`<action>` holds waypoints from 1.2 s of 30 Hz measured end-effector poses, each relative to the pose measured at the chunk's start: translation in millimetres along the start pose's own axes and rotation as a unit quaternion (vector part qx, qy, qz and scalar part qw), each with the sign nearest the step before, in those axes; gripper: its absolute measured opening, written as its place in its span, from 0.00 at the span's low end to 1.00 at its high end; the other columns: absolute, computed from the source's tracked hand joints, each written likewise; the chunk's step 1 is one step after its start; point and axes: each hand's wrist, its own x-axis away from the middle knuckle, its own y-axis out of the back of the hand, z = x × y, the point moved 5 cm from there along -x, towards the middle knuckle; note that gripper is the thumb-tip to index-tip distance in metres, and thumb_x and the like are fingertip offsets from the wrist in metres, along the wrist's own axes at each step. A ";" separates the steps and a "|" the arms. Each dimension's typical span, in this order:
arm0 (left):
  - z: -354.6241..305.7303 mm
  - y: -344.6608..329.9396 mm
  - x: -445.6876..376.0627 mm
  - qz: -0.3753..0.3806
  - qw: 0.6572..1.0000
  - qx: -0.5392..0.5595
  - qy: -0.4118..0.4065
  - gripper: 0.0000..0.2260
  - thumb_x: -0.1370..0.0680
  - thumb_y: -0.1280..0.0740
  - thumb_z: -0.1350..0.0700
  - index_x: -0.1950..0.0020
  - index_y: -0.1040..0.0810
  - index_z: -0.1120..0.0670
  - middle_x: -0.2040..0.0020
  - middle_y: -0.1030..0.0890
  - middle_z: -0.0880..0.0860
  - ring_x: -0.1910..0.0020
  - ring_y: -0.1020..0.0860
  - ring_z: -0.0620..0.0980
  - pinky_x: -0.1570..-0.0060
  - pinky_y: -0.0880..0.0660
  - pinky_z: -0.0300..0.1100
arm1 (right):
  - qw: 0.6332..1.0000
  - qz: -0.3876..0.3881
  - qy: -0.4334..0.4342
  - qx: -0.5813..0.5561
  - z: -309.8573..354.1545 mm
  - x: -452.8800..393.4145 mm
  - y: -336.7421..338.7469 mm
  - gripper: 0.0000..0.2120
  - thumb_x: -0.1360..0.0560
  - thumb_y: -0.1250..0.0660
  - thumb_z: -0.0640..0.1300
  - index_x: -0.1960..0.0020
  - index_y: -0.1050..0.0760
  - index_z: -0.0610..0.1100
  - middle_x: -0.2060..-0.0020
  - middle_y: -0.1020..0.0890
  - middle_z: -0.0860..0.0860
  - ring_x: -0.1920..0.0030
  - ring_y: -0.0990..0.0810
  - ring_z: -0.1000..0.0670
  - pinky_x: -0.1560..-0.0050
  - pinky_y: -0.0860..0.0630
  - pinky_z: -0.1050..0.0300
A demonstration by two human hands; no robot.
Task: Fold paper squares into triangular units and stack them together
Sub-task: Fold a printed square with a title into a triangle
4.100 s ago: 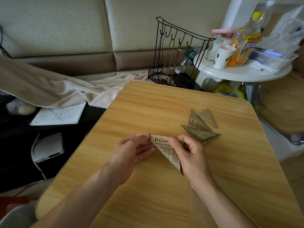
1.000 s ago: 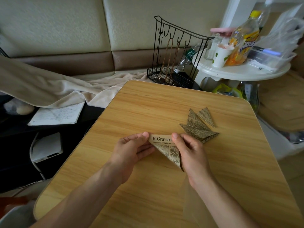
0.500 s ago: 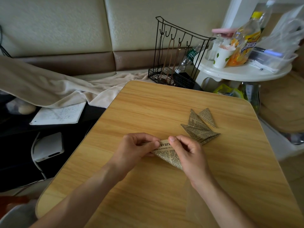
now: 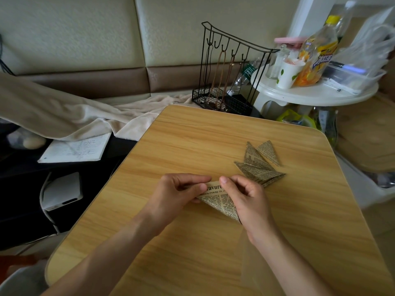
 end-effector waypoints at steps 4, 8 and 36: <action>-0.3 -1.7 -0.8 0.006 1.000 -0.011 -0.007 0.09 0.22 0.28 0.62 0.44 0.13 0.54 0.49 0.12 0.51 0.50 0.15 0.46 0.56 0.20 0.35 | 1.000 -0.004 -0.007 -0.009 0.0 0.1 0.6 0.19 0.20 0.29 0.48 0.58 0.24 0.32 0.67 0.30 0.44 0.64 0.35 0.47 0.63 0.38 0.50; -0.1 -1.6 -0.7 0.005 1.000 -0.019 -0.008 0.08 0.22 0.28 0.62 0.44 0.13 0.55 0.49 0.12 0.50 0.49 0.15 0.47 0.55 0.20 0.36 | 1.000 -0.004 -0.005 -0.011 -0.1 0.3 0.9 0.20 0.20 0.29 0.48 0.58 0.25 0.30 0.67 0.31 0.45 0.64 0.36 0.47 0.64 0.39 0.50; -8.2 9.6 1.9 0.029 0.983 -0.182 -0.004 0.04 0.24 0.23 0.57 0.52 0.11 0.49 0.59 0.13 0.51 0.55 0.14 0.53 0.49 0.19 0.49 | 0.993 0.070 0.011 0.091 -0.3 -4.3 -0.4 0.12 0.20 0.28 0.47 0.60 0.21 0.42 0.71 0.30 0.49 0.68 0.34 0.50 0.64 0.37 0.50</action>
